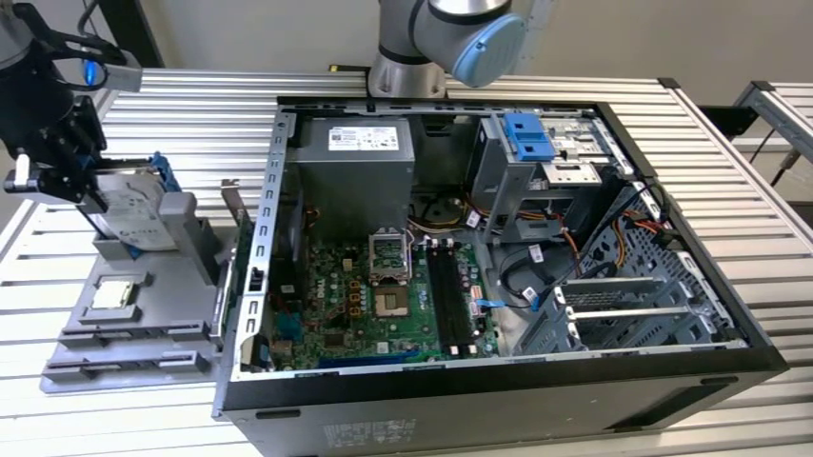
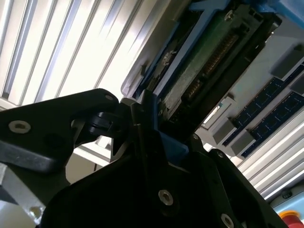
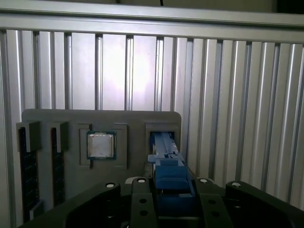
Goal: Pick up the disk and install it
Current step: 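Pick up the disk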
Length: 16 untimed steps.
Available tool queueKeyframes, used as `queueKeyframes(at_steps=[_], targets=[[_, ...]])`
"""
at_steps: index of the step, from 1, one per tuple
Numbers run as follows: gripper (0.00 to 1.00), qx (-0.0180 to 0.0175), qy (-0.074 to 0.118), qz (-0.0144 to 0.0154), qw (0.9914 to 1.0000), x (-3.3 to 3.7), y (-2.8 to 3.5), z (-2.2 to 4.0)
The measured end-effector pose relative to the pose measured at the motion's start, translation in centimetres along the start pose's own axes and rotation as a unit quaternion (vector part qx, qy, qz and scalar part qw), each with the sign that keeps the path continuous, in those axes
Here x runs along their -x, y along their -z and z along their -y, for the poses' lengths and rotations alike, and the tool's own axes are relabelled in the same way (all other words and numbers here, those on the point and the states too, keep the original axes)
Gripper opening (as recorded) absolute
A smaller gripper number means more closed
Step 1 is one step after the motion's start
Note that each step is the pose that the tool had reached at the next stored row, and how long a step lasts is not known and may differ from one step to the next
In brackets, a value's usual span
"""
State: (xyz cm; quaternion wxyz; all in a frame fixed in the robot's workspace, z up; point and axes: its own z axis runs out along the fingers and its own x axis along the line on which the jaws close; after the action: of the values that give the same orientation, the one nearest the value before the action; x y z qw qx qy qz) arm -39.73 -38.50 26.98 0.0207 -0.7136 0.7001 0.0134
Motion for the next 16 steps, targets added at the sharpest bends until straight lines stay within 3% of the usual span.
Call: queueKeyframes(at_steps=[16], targets=[[0.00, 0.0000, 0.000, 0.0000, 1.00000, 0.06, 0.19, 0.01]])
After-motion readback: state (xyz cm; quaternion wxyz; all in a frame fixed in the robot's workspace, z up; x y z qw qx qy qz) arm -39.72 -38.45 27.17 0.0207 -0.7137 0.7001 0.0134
